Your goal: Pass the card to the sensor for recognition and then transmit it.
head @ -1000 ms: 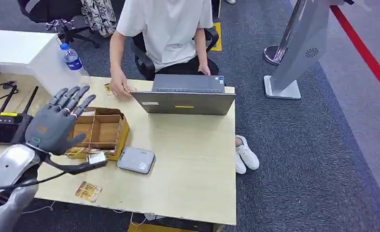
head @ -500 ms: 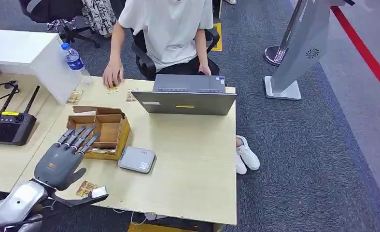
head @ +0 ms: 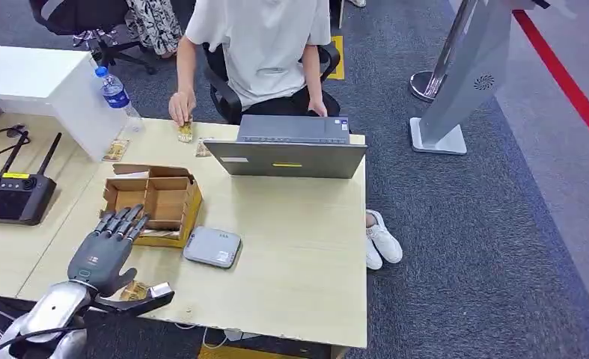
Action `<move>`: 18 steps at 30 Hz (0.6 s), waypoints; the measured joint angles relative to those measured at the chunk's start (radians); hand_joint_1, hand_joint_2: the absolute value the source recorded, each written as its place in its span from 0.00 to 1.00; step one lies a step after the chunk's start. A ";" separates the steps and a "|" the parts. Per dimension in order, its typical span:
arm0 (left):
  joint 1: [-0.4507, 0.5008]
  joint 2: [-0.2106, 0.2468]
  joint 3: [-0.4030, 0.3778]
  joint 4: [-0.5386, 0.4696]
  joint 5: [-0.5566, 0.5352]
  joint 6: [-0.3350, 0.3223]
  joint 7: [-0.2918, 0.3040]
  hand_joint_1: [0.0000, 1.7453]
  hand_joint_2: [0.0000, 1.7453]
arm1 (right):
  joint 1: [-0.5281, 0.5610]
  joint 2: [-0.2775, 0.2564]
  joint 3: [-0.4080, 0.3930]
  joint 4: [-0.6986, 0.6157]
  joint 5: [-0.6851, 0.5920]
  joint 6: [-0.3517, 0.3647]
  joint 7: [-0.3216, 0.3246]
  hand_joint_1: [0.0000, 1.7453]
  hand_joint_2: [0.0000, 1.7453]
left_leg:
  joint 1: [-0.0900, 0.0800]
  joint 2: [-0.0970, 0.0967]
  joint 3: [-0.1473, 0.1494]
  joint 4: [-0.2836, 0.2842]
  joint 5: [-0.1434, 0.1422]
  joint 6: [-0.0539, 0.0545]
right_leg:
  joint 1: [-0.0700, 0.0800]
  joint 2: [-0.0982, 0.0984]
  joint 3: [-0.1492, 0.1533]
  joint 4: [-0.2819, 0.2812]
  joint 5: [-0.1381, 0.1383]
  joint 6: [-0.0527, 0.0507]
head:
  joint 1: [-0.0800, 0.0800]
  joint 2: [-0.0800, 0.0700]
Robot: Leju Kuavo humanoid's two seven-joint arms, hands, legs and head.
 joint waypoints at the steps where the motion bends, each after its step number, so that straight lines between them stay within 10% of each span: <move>1: -0.004 -0.007 0.000 0.005 0.000 0.001 0.000 0.00 1.00 | -0.001 0.000 0.000 0.000 0.000 0.000 0.000 0.00 0.00 | 0.000 0.000 0.000 0.000 0.000 0.000 | 0.000 0.000 0.000 0.000 0.000 0.000 | 0.000 0.000; 18: -0.118 -0.111 0.001 0.096 -0.030 0.024 0.029 0.00 1.00 | -0.003 0.000 0.002 0.000 0.019 0.003 -0.001 0.00 0.00 | 0.000 -0.001 0.000 0.000 0.001 0.001 | 0.000 -0.001 0.000 0.000 0.001 0.000 | 0.000 0.000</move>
